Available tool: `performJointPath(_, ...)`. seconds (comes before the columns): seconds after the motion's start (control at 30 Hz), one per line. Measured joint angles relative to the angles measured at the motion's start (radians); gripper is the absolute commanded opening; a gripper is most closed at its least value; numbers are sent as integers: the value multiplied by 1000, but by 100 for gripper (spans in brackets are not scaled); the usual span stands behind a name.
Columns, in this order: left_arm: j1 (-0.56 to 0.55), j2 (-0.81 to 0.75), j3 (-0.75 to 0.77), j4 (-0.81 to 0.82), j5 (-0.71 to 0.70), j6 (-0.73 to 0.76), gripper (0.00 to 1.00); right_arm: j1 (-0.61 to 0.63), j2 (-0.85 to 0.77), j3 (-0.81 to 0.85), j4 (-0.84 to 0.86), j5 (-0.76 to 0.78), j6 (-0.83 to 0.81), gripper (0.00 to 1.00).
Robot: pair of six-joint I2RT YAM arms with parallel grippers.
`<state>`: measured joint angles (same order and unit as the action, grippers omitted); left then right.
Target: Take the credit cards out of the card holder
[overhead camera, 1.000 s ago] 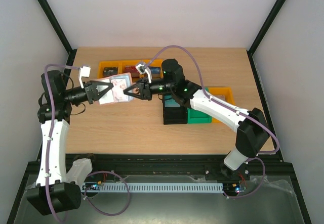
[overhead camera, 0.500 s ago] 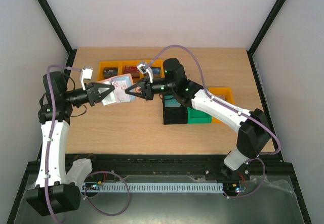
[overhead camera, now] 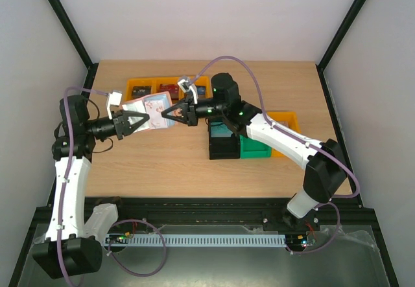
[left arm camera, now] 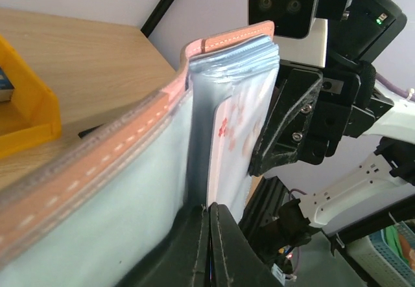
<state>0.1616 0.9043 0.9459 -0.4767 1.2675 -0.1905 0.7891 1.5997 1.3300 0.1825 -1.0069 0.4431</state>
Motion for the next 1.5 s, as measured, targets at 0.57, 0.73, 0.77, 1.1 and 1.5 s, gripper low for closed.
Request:
performJointPath(0.57,23,-3,10,-10,4,11,2,-11,-39,-11,-21,4,-40,9)
performJointPath(0.73,25,-3,18,-16,3,22,2,-14,-43,-12,-31,19,-53,2)
performJointPath(0.77,25,-3,18,-18,3,24,2,-15,-43,-12,-32,21,-56,2)
performJointPath(1.1,34,-3,34,-46,-6,47,2,-39,-54,-24,-55,31,-63,2)
performJointPath(1.5,53,-2,39,-50,-80,48,2,-99,-125,-86,-50,21,-45,2)
